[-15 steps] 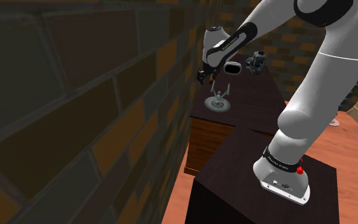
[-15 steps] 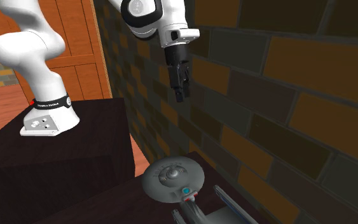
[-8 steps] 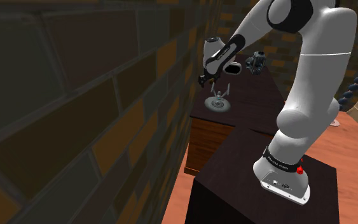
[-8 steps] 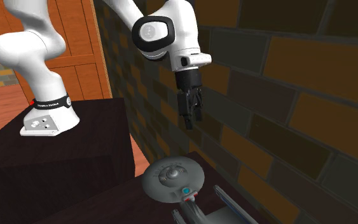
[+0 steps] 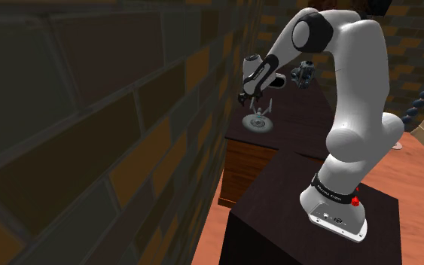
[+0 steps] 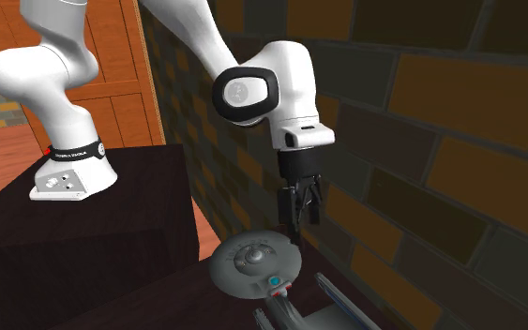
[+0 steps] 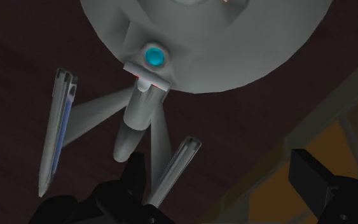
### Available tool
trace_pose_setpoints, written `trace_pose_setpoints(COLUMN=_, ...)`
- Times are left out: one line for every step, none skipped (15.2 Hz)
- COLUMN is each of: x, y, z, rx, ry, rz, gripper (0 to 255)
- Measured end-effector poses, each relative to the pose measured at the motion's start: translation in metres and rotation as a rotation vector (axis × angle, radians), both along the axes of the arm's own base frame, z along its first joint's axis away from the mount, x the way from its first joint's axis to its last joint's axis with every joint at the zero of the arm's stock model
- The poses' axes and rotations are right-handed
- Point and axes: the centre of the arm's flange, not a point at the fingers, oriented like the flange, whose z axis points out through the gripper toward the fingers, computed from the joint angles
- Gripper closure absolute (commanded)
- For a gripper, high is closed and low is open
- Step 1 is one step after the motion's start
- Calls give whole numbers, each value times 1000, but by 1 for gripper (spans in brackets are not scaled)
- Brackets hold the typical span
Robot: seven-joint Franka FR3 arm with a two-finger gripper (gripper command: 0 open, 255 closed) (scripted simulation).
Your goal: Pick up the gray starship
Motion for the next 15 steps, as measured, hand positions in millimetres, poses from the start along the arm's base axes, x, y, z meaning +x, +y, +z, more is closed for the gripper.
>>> trace_pose_setpoints(x=2, y=-10, z=-8, rx=-4, ry=-4, rz=-18, gripper=0)
trace_pose_setpoints(x=4, y=-21, z=-15, rx=-8, ry=-7, rz=-35, gripper=0)
trace_pose_setpoints(x=4, y=-33, z=-21, rx=-11, ry=-10, rz=-51, gripper=0)
trace_pose_setpoints(x=6, y=-37, z=-26, rx=-13, ry=-11, rz=-59, gripper=0)
trace_pose_setpoints(x=7, y=-39, z=-31, rx=-14, ry=-12, rz=-63, gripper=0)
trace_pose_setpoints(x=7, y=-41, z=-36, rx=-14, ry=-12, rz=-65, gripper=0)
trace_pose_setpoints(x=7, y=-41, z=-41, rx=-14, ry=-13, rz=-66, gripper=0)
trace_pose_setpoints(x=6, y=-41, z=-47, rx=-14, ry=-13, rz=-66, gripper=0)
trace_pose_setpoints(x=6, y=-41, z=-53, rx=-14, ry=-13, rz=-66, gripper=0)
trace_pose_setpoints(x=7, y=-41, z=-58, rx=-14, ry=-13, rz=-66, gripper=0)
trace_pose_setpoints(x=6, y=-41, z=-62, rx=-14, ry=-13, rz=-66, gripper=0)
trace_pose_setpoints(x=6, y=-41, z=-64, rx=-14, ry=-13, rz=-66, gripper=255)
trace_pose_setpoints(x=6, y=-41, z=-65, rx=-14, ry=-13, rz=-66, gripper=255)
trace_pose_setpoints(x=6, y=-41, z=-66, rx=-14, ry=-13, rz=-66, gripper=255)
trace_pose_setpoints(x=6, y=-41, z=-66, rx=-14, ry=-13, rz=-66, gripper=255)
